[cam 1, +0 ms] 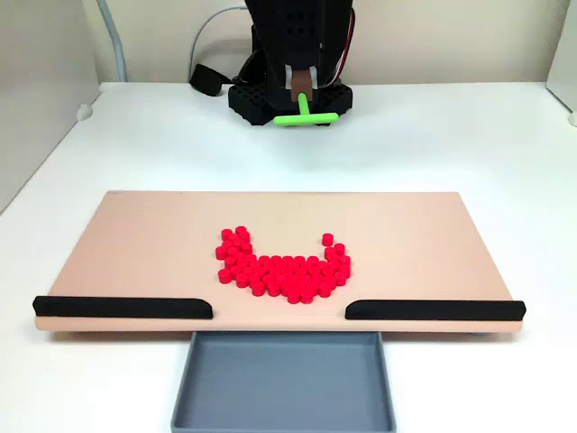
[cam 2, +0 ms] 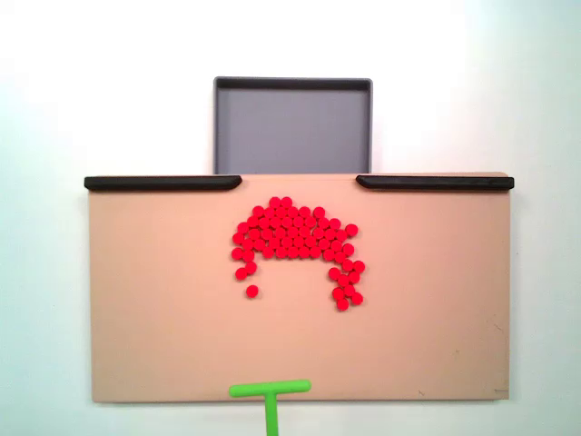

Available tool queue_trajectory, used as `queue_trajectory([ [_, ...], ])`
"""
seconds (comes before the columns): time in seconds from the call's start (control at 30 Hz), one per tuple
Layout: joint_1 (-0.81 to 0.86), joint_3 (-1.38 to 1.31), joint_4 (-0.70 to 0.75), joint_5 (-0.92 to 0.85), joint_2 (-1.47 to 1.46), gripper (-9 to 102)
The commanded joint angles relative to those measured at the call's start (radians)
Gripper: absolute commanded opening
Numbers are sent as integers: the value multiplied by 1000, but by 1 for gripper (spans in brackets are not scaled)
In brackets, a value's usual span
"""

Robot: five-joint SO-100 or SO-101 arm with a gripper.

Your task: Push granules from bottom to the grey container

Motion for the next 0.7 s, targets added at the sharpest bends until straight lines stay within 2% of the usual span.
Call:
queue_trajectory([
  [0.0, 25, -8, -5, -2, -8, 0],
  [0.67, 15, -8, -5, 35, 6, 0],
])
